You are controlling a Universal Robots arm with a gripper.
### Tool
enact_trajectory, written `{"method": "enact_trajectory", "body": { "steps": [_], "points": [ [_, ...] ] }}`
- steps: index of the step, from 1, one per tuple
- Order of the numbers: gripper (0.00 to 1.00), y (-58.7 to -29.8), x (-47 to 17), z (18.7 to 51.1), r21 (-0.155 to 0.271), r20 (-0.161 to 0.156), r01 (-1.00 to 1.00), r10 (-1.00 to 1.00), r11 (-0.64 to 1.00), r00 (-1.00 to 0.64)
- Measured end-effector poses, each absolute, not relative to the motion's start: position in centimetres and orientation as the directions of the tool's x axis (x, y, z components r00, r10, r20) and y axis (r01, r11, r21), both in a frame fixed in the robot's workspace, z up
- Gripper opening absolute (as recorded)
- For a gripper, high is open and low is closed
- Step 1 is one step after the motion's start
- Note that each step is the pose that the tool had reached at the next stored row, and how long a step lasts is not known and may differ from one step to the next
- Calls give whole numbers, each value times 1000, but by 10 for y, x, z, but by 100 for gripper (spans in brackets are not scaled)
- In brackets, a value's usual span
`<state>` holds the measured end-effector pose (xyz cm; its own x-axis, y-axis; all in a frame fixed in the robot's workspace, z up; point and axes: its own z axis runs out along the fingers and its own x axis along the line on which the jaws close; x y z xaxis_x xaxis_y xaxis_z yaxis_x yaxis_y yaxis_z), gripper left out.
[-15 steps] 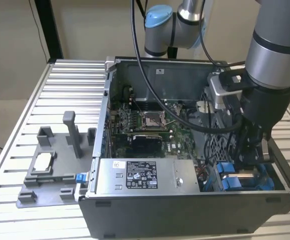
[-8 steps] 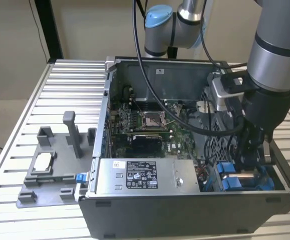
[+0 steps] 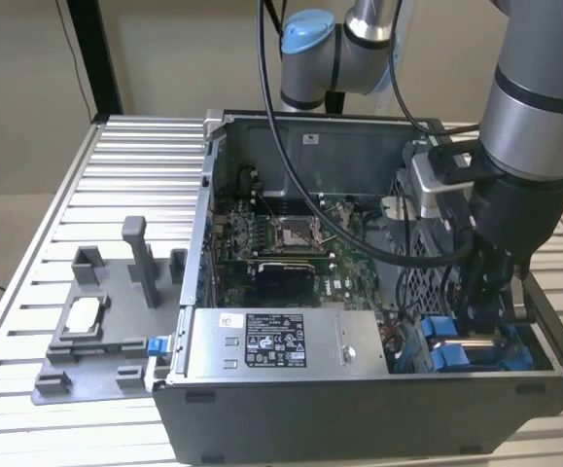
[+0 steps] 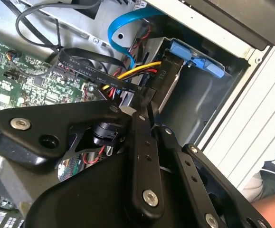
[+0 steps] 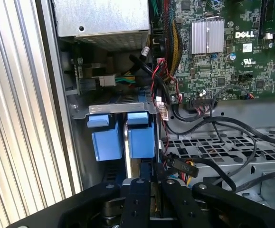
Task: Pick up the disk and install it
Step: 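Insert the second disk wire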
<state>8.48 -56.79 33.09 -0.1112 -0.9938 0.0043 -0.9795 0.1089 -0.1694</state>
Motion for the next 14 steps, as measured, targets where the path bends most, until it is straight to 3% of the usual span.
{"method": "enact_trajectory", "body": {
  "steps": [3, 4, 14],
  "points": [
    [0, -568, 85, 331, -170, 4, -979, -994, 109, -111],
    [100, -568, 85, 333, -170, 2, -979, -994, 109, -111],
    [100, -568, 95, 353, -166, 1, -980, -994, 110, -111]
  ]
}}
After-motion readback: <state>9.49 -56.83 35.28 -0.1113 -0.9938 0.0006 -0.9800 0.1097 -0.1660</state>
